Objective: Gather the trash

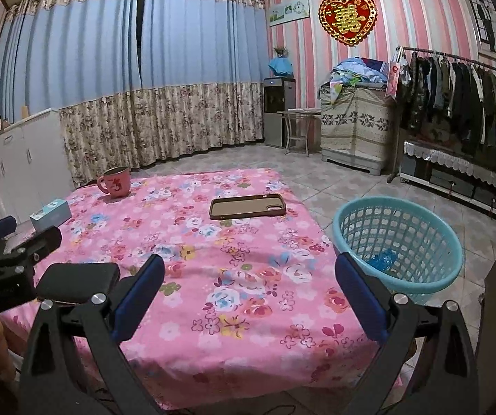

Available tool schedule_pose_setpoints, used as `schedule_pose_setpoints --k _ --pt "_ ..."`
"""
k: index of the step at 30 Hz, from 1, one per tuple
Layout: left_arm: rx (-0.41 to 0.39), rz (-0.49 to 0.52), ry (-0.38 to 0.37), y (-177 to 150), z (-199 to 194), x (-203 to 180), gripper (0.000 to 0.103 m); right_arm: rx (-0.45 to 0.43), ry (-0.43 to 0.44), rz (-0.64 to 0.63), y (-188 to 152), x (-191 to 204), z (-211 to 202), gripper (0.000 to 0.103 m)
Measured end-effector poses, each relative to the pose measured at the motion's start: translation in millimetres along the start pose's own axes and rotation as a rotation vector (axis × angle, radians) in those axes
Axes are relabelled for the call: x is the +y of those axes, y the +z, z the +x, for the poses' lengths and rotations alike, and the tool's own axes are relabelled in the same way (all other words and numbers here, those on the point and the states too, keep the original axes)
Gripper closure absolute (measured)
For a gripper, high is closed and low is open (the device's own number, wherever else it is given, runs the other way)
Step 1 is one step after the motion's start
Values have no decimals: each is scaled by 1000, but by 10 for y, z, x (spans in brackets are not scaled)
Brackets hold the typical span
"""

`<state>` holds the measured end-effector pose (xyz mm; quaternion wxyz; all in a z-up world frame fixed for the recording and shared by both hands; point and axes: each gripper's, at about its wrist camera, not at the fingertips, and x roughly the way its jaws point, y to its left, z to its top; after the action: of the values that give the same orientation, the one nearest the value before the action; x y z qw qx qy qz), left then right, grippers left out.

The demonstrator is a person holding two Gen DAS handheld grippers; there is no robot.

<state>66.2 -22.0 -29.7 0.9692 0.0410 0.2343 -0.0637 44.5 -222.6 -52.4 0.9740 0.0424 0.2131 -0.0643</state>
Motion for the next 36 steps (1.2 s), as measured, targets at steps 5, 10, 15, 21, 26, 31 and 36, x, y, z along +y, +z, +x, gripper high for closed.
schedule_pose_setpoints --k 5,10,15,21,26,31,36 --pt "2 -1 -4 13 7 2 5 2 5 -1 4 -1 7 6" --pt "-2 4 1 14 8 -6 5 3 3 -8 -2 5 22 6" --pt "-10 13 2 -1 7 -4 5 6 2 -14 -8 13 36 6" --pt "-6 2 0 -8 22 20 5 6 3 -24 -24 31 53 6" --pt "-10 1 2 -14 16 27 5 7 4 -26 -22 38 56 6" --pt "-9 1 2 -14 17 30 5 7 7 -26 -19 43 52 6" --pt "-11 -1 4 -18 16 43 5 7 8 -26 -19 44 54 6"
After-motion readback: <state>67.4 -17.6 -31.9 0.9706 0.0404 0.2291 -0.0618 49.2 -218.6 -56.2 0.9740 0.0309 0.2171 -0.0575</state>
